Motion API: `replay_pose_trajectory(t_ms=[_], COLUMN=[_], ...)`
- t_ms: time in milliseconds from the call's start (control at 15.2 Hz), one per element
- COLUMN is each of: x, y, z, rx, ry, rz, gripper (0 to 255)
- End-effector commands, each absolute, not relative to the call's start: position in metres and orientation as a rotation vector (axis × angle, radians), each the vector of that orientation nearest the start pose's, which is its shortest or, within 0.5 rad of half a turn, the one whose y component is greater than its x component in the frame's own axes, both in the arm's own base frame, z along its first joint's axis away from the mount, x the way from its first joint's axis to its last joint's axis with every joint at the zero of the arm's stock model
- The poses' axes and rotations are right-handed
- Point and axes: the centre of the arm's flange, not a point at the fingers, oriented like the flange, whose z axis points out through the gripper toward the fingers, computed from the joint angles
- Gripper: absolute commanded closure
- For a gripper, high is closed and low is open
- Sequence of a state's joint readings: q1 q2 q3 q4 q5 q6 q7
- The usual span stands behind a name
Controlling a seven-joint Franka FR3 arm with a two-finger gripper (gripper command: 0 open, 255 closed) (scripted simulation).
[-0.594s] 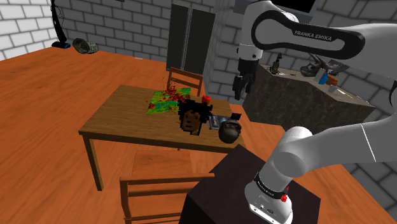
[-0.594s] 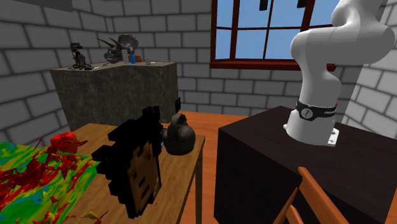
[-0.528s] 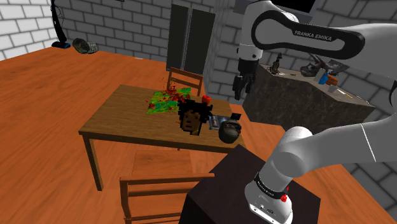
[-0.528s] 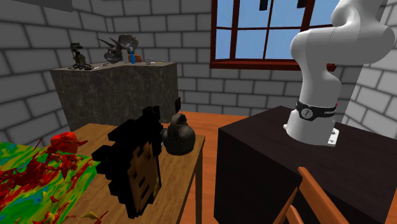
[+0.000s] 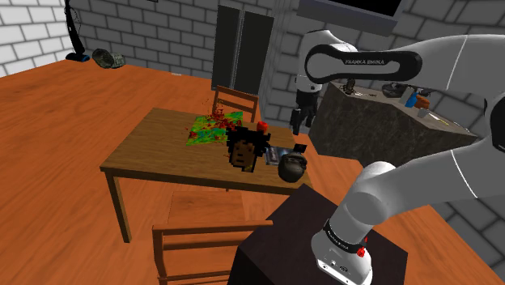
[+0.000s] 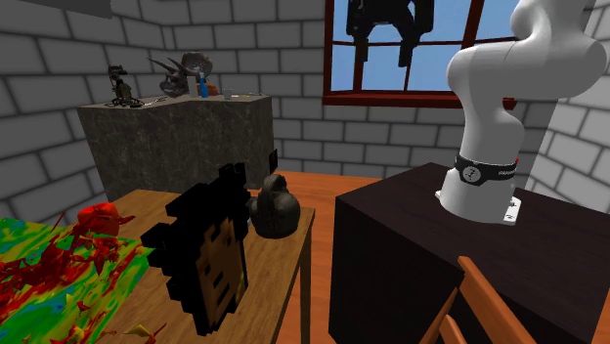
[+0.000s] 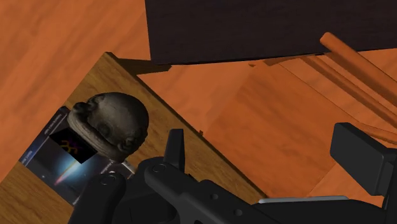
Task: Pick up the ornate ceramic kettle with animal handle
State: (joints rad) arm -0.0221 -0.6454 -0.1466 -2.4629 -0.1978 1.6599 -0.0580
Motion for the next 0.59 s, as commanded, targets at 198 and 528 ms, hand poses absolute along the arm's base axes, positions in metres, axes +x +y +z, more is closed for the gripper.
replay_pose_trajectory(t_ms=[198, 528], x=[0.356, 0.379], y=[-0.119, -0.159], z=[0.453, 0.404], rx=[-3.218, -3.215], ry=[0.084, 0.103], rz=[0.287, 0.302], gripper=[0, 0])
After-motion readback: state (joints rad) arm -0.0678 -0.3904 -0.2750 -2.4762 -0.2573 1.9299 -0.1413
